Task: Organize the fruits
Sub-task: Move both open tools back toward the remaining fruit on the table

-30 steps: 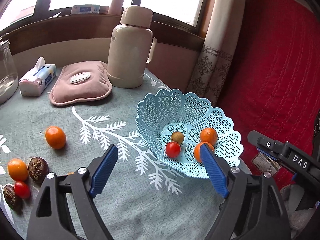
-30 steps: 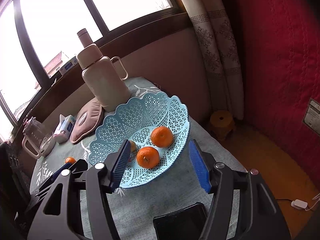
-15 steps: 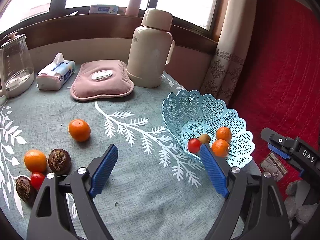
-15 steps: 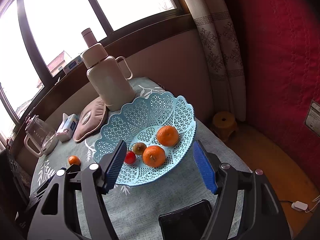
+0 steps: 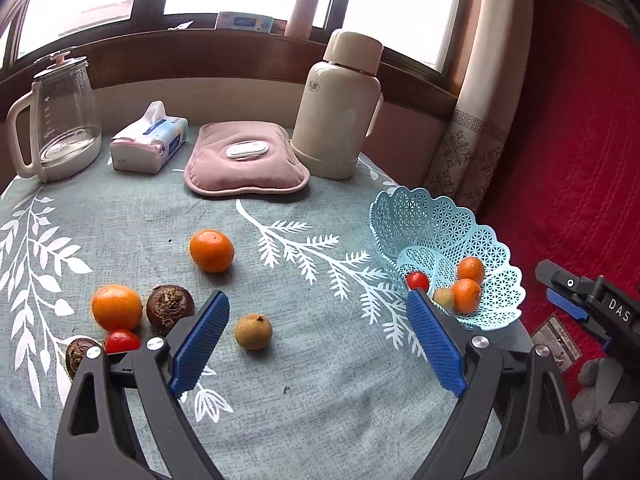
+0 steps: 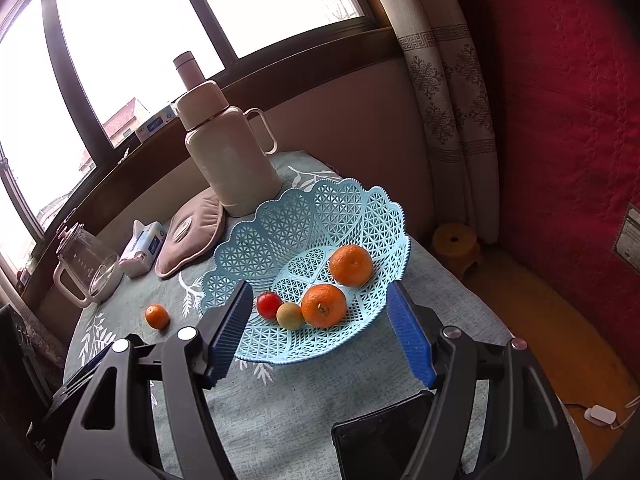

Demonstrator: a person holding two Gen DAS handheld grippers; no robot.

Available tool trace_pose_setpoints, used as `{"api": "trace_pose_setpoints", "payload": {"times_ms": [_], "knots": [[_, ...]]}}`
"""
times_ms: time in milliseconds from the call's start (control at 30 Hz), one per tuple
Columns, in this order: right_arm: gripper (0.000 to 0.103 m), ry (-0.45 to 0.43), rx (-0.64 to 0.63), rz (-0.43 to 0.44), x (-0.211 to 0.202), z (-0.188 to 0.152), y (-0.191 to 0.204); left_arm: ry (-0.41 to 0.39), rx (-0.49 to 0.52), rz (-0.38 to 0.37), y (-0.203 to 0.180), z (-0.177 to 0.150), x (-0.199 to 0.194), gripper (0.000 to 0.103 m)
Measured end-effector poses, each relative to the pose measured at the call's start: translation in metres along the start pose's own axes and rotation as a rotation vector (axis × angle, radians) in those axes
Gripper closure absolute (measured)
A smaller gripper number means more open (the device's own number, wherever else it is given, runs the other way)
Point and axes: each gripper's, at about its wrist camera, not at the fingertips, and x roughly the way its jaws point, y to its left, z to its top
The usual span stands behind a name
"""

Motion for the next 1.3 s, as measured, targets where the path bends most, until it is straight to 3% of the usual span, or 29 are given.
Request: {"api": "trace_pose_setpoints", "payload": {"times_ms": [367, 700, 900, 1200, 1300], "knots": [[0.032, 0.007, -0.023, 0.024, -0.002, -0.005, 0.012, -0.024, -0.068, 0.073, 0.043, -0.004, -0.028, 0.013], [0.032, 0.028, -0.060, 0.053, 0.000, -0.015, 0.029, -0.023, -0.103, 0.189, 0.094, -0.019, -0.053, 0.013], [0.032, 0.047, -0.091, 0.075, 0.000, -0.023, 0.041, 0.032, -0.107, 0.255, 0.117, -0.034, -0.051, 0.013], [0.032, 0.090, -0.131, 0.096, 0.006, -0.039, 0.058, 0.132, -0.108, 0.287, 0.136, -0.044, -0.032, 0.014], [0.032, 0.101, -0.134, 0.098, 0.007, -0.043, 0.061, 0.163, -0.083, 0.289, 0.136, -0.045, -0.024, 0.021]]}}
